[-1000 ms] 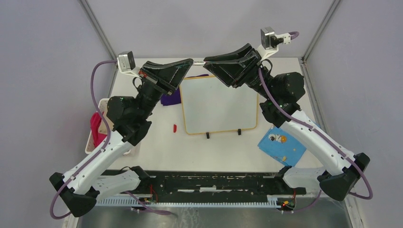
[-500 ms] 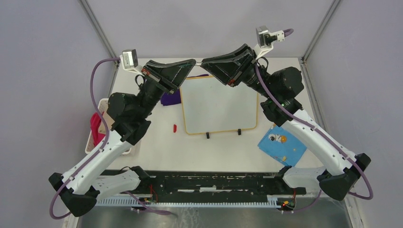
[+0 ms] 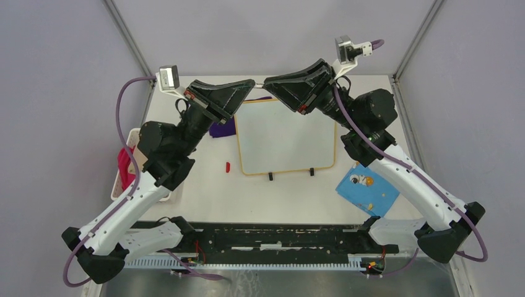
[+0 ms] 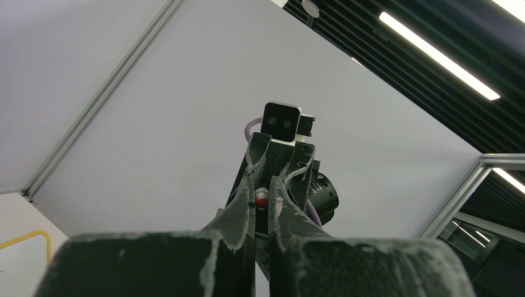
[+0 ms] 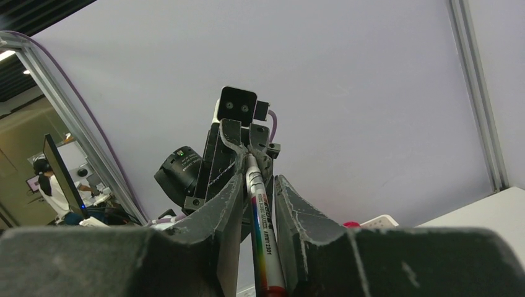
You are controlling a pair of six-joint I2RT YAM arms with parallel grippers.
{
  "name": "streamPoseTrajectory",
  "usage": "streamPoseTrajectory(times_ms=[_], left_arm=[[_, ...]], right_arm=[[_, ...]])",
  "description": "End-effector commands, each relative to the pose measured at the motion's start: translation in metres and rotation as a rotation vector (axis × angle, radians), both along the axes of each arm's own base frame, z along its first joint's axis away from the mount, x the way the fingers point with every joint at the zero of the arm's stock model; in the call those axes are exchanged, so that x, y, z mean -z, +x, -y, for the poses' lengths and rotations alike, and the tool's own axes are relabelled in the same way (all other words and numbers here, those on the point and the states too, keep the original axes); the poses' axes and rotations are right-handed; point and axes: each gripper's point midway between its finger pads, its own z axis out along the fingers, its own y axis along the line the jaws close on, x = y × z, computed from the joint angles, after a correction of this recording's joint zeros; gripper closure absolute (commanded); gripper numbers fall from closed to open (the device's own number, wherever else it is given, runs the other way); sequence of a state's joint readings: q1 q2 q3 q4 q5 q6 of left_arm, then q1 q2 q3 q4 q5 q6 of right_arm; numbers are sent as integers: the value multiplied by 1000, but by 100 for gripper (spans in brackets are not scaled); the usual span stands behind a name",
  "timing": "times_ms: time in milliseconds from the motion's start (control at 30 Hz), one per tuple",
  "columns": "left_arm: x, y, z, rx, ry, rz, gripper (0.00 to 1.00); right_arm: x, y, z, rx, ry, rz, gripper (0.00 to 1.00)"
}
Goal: Write a sentence on the whiteboard
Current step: Adjust the whiteboard marker.
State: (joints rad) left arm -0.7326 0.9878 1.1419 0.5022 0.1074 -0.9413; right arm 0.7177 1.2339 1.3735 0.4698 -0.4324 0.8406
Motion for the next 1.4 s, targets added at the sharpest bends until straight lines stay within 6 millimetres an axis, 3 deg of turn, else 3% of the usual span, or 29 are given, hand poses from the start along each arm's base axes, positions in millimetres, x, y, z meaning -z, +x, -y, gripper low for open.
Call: streamPoseTrajectory(times_ms=[0, 333, 500, 767, 900, 1000, 1200, 1367], left_arm=[[-14, -8, -11, -37, -12, 52, 98], [-12, -5, -10, -44, -5, 46, 98], [-12, -5, -10, -43, -5, 45, 98], [-10, -4, -8, -43, -2, 42, 98], [-10, -3, -8, -42, -3, 40, 98], [-9, -3, -7, -41, -1, 38, 98], [-8, -2, -7, -41, 2, 36, 98], [-6, -1, -6, -42, 8, 33, 98]], right_arm=[[-25, -14, 16, 13, 74, 66, 72], [-23, -16, 14, -5, 70, 72, 85], [-23, -21, 12, -36, 67, 86, 76], [-22, -24, 11, -45, 57, 101, 81], [-21, -24, 11, -47, 55, 101, 70], [-21, -24, 11, -47, 53, 101, 70], [-22, -24, 11, -44, 53, 103, 80], [-21, -24, 11, -42, 51, 107, 95]])
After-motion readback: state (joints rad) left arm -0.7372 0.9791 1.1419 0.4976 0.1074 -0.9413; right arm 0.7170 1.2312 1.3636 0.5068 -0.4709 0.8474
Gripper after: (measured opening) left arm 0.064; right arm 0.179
